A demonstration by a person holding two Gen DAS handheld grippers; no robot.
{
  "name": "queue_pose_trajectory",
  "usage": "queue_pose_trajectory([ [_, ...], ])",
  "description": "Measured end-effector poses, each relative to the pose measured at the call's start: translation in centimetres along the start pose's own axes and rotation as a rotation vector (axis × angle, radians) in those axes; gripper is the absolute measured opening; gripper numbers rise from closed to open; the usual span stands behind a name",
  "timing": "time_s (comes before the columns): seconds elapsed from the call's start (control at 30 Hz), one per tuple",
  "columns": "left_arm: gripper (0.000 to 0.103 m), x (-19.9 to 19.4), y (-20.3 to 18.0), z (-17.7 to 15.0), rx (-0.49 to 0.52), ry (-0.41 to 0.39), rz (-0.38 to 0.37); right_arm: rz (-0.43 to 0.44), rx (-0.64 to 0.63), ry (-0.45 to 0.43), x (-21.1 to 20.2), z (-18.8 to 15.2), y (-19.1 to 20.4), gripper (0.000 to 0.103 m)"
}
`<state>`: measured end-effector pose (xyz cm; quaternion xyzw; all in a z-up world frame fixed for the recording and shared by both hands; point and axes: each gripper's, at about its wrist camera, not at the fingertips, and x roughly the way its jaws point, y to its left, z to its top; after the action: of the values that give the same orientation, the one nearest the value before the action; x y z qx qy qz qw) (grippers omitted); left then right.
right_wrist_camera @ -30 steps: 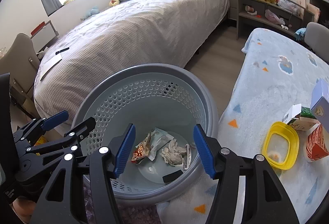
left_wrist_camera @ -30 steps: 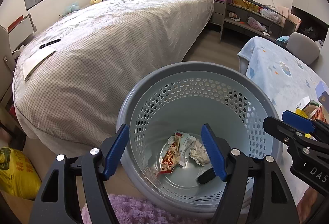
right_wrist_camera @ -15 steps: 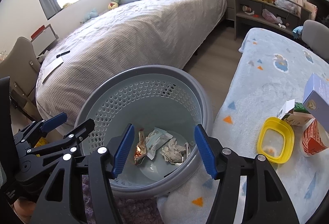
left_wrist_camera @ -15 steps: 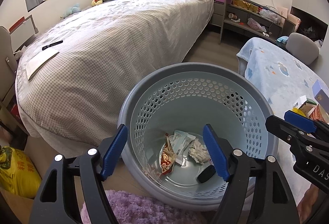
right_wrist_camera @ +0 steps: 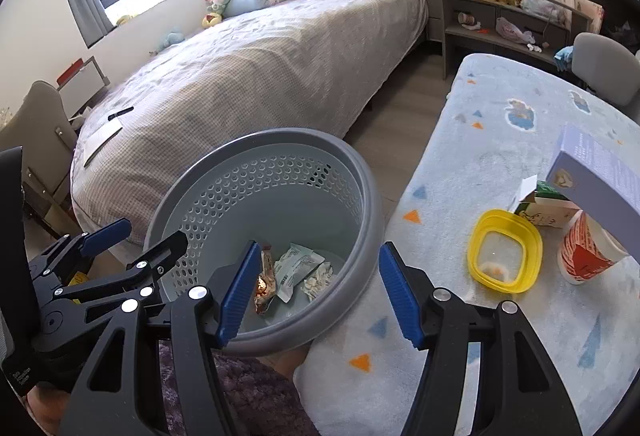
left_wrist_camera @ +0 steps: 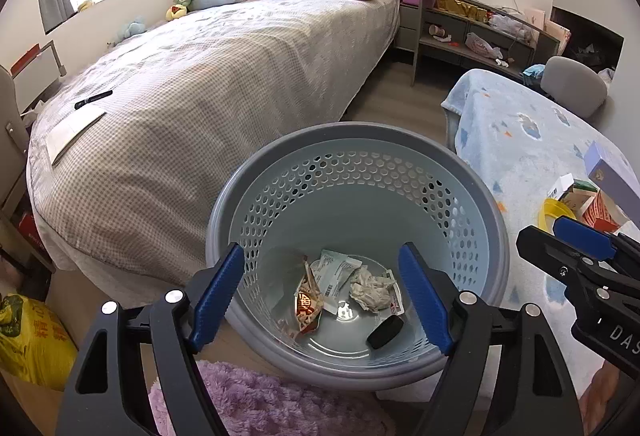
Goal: Collect trash
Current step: 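Move both open tools back over the table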
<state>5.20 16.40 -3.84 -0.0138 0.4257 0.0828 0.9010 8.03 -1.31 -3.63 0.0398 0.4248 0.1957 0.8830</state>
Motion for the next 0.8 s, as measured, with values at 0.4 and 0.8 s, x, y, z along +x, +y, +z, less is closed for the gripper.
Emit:
queue_pose_trajectory([
  [0.4,0.077,-1.1,-5.6,0.3,0.027,-0.003,-0.084,-0.085,0.02,-0.048,-6.5,-0.5,-6.3,0.063],
  [0.8,0.082,-1.6,-11.9,1.8,0.054,-0.016,-0.115,-0.19,-0.084,-0.053,-10.5,0.2,-13.4,0.068],
])
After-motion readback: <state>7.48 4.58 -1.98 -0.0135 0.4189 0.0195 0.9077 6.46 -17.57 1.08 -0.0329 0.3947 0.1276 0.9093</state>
